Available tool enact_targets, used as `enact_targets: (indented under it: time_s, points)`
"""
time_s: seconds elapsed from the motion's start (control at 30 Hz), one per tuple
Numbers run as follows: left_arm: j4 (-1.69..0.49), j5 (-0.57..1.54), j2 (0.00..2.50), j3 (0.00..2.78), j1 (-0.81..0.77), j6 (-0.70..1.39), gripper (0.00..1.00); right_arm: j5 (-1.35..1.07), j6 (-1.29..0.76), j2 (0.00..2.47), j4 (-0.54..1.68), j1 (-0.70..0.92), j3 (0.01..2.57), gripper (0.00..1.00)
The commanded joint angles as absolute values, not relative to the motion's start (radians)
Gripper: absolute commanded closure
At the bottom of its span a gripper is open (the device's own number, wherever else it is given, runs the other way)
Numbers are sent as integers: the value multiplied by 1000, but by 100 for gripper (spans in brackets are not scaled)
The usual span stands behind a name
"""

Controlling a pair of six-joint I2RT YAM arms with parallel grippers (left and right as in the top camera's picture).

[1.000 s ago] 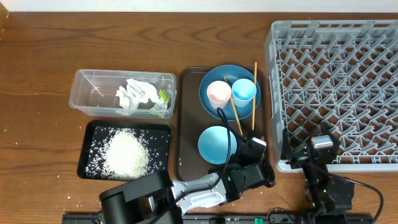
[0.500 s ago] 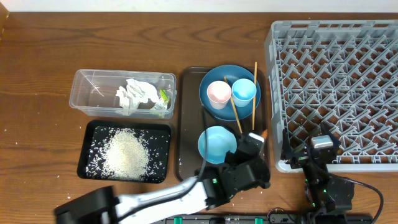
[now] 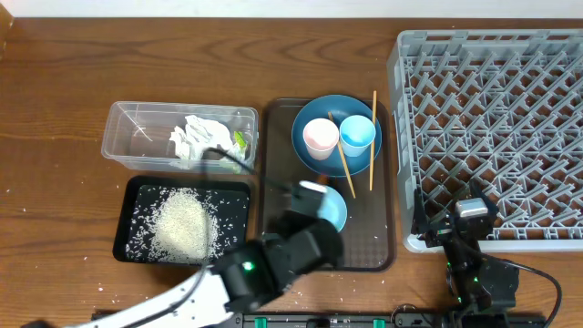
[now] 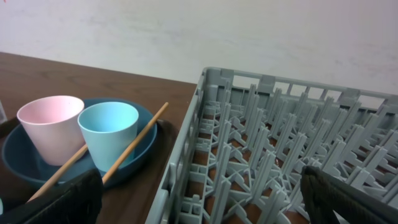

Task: Sort waste into correct bins and load items into the dishwasher rack
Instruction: 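Lift the carrot and carry it over the black tray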

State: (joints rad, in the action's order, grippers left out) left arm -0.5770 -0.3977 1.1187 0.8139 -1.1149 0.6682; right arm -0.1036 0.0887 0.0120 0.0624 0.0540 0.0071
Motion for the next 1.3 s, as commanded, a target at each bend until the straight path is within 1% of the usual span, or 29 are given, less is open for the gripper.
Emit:
enact_targets:
  time_s: [0.0,0.13,0.27,0.6,1.07,1.27]
  points:
    - [-685,-493,1071,825,-1043,680,79,-104,95,7,66,59,6,1]
    - [-847,-513,1067,819,-945,732,79,-105,95,7,66,59,6,1]
    - [-912,-508,1077,791,-868,766,79,-104,95,7,66,59,6,1]
    - [-879,-508,1103,689,-767,818,79,-104,95,7,66,59,6,1]
    - [-745,-483,1209,597,-763,796,79,-104,95,7,66,59,6,1]
    - [-728,-484,1240,597,-763,789,78,-104,95,7,66,59,6,1]
